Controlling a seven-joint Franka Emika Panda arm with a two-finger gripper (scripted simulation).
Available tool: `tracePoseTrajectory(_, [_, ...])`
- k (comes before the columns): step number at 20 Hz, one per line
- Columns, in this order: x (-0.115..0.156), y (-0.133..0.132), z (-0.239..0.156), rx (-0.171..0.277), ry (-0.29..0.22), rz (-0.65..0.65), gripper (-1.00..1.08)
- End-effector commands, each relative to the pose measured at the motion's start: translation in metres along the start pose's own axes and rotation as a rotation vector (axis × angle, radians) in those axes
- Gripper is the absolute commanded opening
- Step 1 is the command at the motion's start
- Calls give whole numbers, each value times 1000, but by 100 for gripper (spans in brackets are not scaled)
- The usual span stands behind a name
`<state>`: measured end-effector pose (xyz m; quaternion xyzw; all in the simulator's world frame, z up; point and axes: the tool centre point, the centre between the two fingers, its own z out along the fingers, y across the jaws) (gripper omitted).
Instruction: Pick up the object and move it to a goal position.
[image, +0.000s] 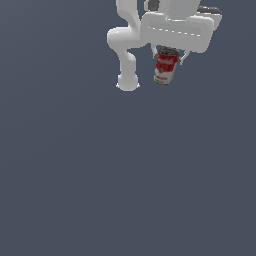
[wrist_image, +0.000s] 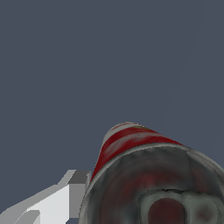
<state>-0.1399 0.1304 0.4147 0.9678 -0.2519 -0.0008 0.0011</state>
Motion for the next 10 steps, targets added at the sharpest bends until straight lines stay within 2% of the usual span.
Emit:
tracePoseTrajectory(1, [-4,-3,-15,2,1,0,-100])
tracePoseTrajectory(10, [-8,-9,-33,2,1,1,-100])
